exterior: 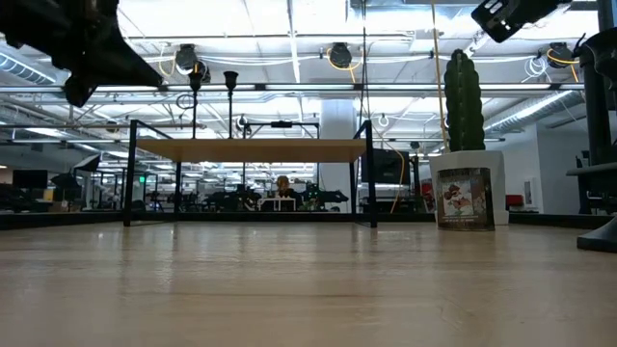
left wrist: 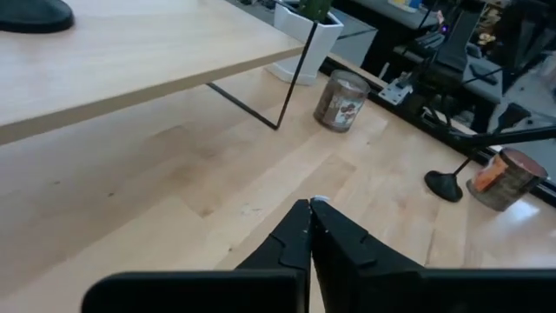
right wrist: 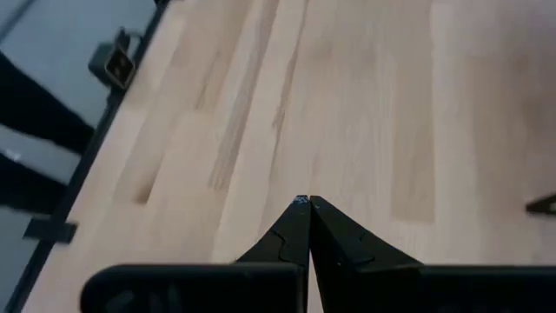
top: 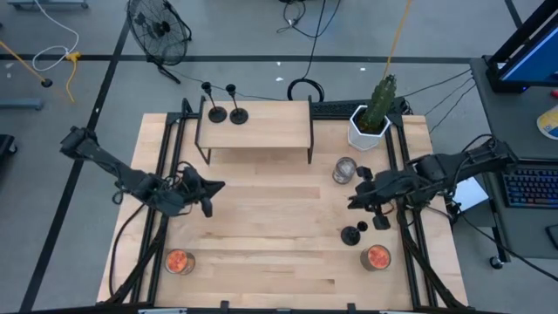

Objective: Pick & Place candle stick holders
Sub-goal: Put the black candle holder on the shelf

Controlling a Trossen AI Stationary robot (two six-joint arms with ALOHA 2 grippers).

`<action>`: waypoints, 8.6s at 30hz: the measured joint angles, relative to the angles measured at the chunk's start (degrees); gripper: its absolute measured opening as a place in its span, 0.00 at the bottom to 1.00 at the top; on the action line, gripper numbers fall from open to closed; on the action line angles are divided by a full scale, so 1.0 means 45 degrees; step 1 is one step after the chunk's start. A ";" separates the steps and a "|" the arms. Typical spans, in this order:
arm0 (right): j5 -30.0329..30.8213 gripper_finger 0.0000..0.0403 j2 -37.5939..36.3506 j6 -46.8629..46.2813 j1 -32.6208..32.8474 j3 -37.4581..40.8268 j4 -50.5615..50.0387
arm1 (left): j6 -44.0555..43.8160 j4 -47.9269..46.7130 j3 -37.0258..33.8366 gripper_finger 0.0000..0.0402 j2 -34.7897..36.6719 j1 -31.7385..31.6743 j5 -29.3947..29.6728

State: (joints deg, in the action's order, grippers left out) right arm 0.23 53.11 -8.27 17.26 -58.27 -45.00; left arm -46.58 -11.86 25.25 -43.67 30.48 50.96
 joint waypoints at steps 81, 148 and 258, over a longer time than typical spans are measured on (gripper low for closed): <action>-0.1384 0.35 0.4443 -0.7344 0.1491 -0.2468 -0.5078 | 0.3340 -0.0408 -0.1418 0.22 0.4314 0.0413 -0.0311; -0.3113 0.03 0.9283 -0.0522 -0.2162 -0.9146 -0.5084 | 0.6085 0.9304 -0.1402 0.26 -0.0513 -0.1274 -0.4577; -0.4065 0.20 0.9216 0.0657 -0.2482 -0.9158 -0.3149 | 0.5327 0.7285 0.8695 0.08 -1.2588 -0.5018 -1.2658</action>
State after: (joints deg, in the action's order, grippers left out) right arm -18.06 94.58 -5.32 6.09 -99.48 -59.17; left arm -22.61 20.92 64.38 -100.31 7.90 -6.00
